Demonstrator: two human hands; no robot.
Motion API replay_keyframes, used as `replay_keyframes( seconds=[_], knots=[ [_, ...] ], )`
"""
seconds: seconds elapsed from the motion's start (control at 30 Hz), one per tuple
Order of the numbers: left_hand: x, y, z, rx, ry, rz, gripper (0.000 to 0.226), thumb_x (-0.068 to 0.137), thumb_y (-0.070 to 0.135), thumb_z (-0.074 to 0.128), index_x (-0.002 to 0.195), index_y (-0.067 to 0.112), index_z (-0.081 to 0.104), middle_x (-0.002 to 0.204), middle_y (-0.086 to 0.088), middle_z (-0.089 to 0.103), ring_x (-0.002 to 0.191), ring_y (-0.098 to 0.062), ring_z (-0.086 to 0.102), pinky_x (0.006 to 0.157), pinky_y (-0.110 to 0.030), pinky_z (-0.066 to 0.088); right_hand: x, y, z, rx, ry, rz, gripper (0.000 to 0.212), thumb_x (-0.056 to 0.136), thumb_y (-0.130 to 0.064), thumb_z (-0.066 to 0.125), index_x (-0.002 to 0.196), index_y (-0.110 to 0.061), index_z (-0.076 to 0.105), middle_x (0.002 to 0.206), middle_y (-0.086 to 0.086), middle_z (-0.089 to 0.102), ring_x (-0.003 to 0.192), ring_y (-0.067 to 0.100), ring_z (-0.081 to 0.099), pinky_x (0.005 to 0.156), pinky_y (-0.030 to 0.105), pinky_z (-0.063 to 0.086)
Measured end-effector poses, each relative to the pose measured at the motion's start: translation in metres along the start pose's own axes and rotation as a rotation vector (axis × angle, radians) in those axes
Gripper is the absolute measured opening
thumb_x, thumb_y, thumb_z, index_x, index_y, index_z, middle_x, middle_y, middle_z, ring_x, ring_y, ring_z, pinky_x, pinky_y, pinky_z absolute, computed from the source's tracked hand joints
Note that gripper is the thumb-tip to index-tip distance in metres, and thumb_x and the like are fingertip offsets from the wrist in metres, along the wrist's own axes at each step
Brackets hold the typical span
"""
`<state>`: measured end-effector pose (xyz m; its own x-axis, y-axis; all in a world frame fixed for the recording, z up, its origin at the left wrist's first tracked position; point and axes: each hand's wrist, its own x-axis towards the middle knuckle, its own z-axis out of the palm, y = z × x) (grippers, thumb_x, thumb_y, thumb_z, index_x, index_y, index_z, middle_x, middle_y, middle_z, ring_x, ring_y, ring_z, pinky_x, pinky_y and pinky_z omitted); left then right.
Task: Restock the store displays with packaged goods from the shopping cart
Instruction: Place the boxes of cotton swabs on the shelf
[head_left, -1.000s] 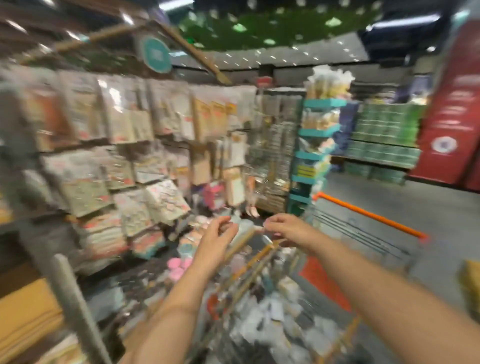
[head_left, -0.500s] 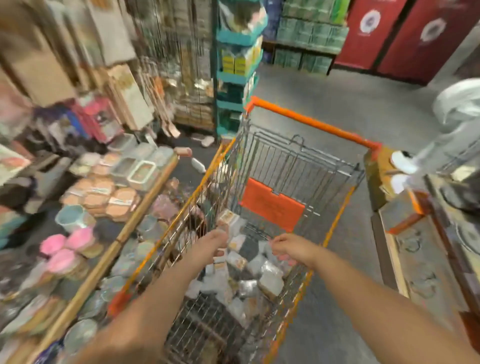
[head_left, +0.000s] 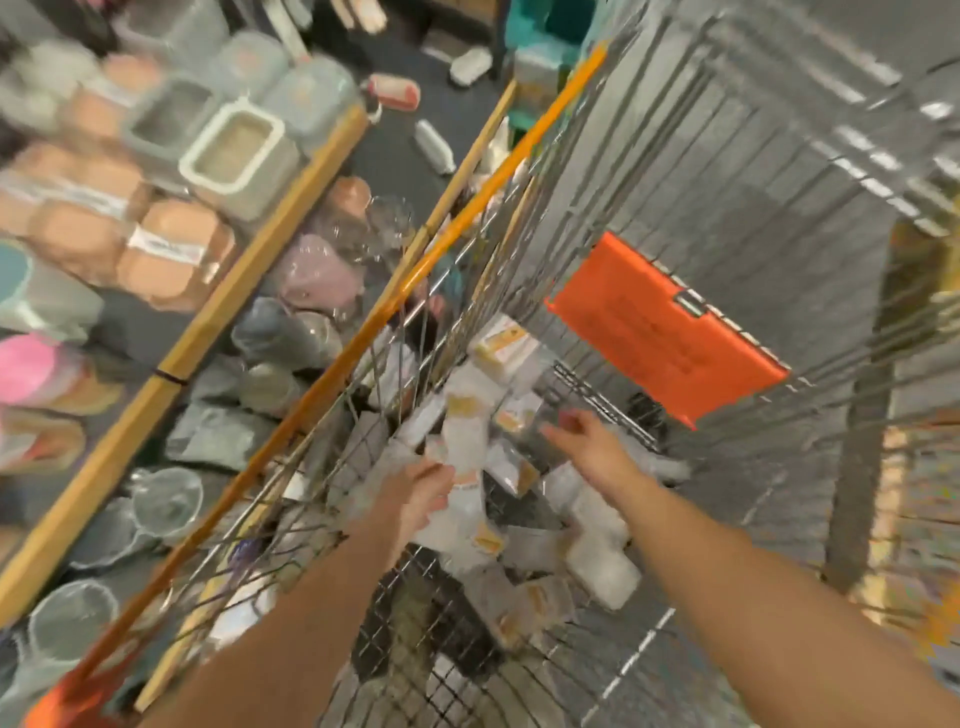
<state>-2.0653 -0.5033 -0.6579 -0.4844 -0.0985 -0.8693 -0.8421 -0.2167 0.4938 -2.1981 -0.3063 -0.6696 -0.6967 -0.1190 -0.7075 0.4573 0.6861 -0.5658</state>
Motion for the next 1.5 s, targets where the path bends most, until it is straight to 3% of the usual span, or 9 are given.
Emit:
replay_keyframes(
  seconds=[0.1, 0.23, 0.43, 0.67, 0.77, 0.9, 1.1, 1.27, 1.5],
  knots=[
    [0.026, -0.016, 0.002, -0.109, 0.051, -0.074, 0.035, 0.103, 0.028, 0.048, 0.133, 0.011, 0.05, 0.122, -0.011, 0.059, 0.113, -0.027, 0.058, 0.099, -0.04, 0.04, 0.059, -0.023, 0.004, 0.0, 0.064, -0.077, 0.042, 0.091, -0.024, 0.07, 0.125, -0.008, 0.05, 0.107, -0.002, 0.058, 0.096, 0.016, 0.056, 0.071, 0.006, 0.041],
    [0.053, -0.019, 0.004, -0.122, 0.138, -0.051, 0.027, 0.104, 0.013, 0.043, 0.122, -0.004, 0.055, 0.086, -0.003, 0.058, 0.072, -0.012, 0.052, 0.062, -0.021, 0.043, 0.12, -0.042, 0.014, -0.077, 0.062, -0.205, 0.089, 0.079, -0.047, 0.078, 0.148, -0.009, 0.035, 0.15, 0.011, 0.038, 0.138, 0.026, 0.038, 0.111, 0.043, 0.036],
    [0.078, -0.007, 0.017, -0.356, 0.212, -0.047, 0.011, 0.097, 0.027, 0.059, 0.096, 0.02, 0.068, 0.097, -0.001, 0.07, 0.09, -0.018, 0.065, 0.086, -0.038, 0.046, 0.169, -0.046, 0.037, -0.442, -0.002, -0.281, 0.123, 0.052, -0.082, 0.067, 0.144, -0.006, 0.037, 0.146, 0.016, 0.043, 0.135, 0.033, 0.04, 0.107, 0.05, 0.037],
    [0.07, 0.012, 0.028, -0.401, 0.193, 0.035, 0.012, 0.098, 0.028, 0.057, 0.108, 0.023, 0.06, 0.115, -0.003, 0.067, 0.099, -0.016, 0.066, 0.078, -0.028, 0.05, 0.154, -0.038, 0.017, -0.158, -0.038, -0.425, 0.062, 0.056, -0.059, 0.081, 0.106, -0.032, 0.057, 0.104, -0.005, 0.067, 0.096, 0.012, 0.064, 0.083, 0.04, 0.052],
    [0.065, 0.025, 0.021, -0.434, 0.174, 0.071, 0.014, 0.096, 0.037, 0.058, 0.108, 0.032, 0.059, 0.12, 0.0, 0.066, 0.102, -0.018, 0.069, 0.088, -0.037, 0.054, 0.126, -0.048, -0.004, -0.084, -0.383, -0.465, 0.071, 0.061, -0.027, 0.09, 0.118, -0.033, 0.049, 0.109, -0.011, 0.061, 0.097, -0.005, 0.06, 0.087, 0.028, 0.044],
    [0.057, 0.038, 0.011, -0.4, 0.12, 0.049, 0.03, 0.096, 0.052, 0.051, 0.116, 0.033, 0.062, 0.109, 0.003, 0.073, 0.089, -0.017, 0.074, 0.072, -0.038, 0.061, 0.083, -0.07, -0.002, -0.508, -0.733, -0.587, 0.098, 0.056, -0.042, 0.088, 0.14, -0.034, 0.038, 0.127, -0.019, 0.046, 0.118, 0.0, 0.047, 0.101, 0.015, 0.036],
    [0.035, 0.02, -0.006, -0.32, 0.15, -0.064, 0.012, 0.1, 0.027, 0.054, 0.097, 0.018, 0.061, 0.099, -0.008, 0.068, 0.082, -0.02, 0.066, 0.061, -0.03, 0.057, 0.066, -0.054, 0.018, -0.464, -0.829, -0.544, 0.081, 0.074, -0.023, 0.087, 0.141, -0.026, 0.041, 0.139, -0.018, 0.04, 0.123, -0.007, 0.04, 0.102, 0.011, 0.031],
    [0.018, -0.042, -0.023, -0.37, 0.263, -0.112, 0.031, 0.089, 0.02, 0.072, 0.117, 0.014, 0.061, 0.121, -0.015, 0.062, 0.105, -0.033, 0.064, 0.085, -0.05, 0.057, 0.068, -0.012, 0.028, 0.109, -0.275, -0.212, 0.041, 0.085, -0.025, 0.074, 0.12, -0.014, 0.054, 0.11, 0.003, 0.058, 0.106, 0.018, 0.057, 0.08, 0.013, 0.045],
    [0.03, -0.071, -0.019, -0.586, 0.336, -0.084, 0.053, 0.093, 0.006, 0.063, 0.142, 0.011, 0.043, 0.138, -0.017, 0.05, 0.119, -0.041, 0.056, 0.089, -0.05, 0.054, 0.041, -0.027, 0.102, 0.014, -0.074, -0.159, 0.097, 0.076, -0.05, 0.08, 0.15, -0.014, 0.029, 0.142, -0.001, 0.044, 0.13, 0.017, 0.045, 0.108, 0.039, 0.041]
  ],
)
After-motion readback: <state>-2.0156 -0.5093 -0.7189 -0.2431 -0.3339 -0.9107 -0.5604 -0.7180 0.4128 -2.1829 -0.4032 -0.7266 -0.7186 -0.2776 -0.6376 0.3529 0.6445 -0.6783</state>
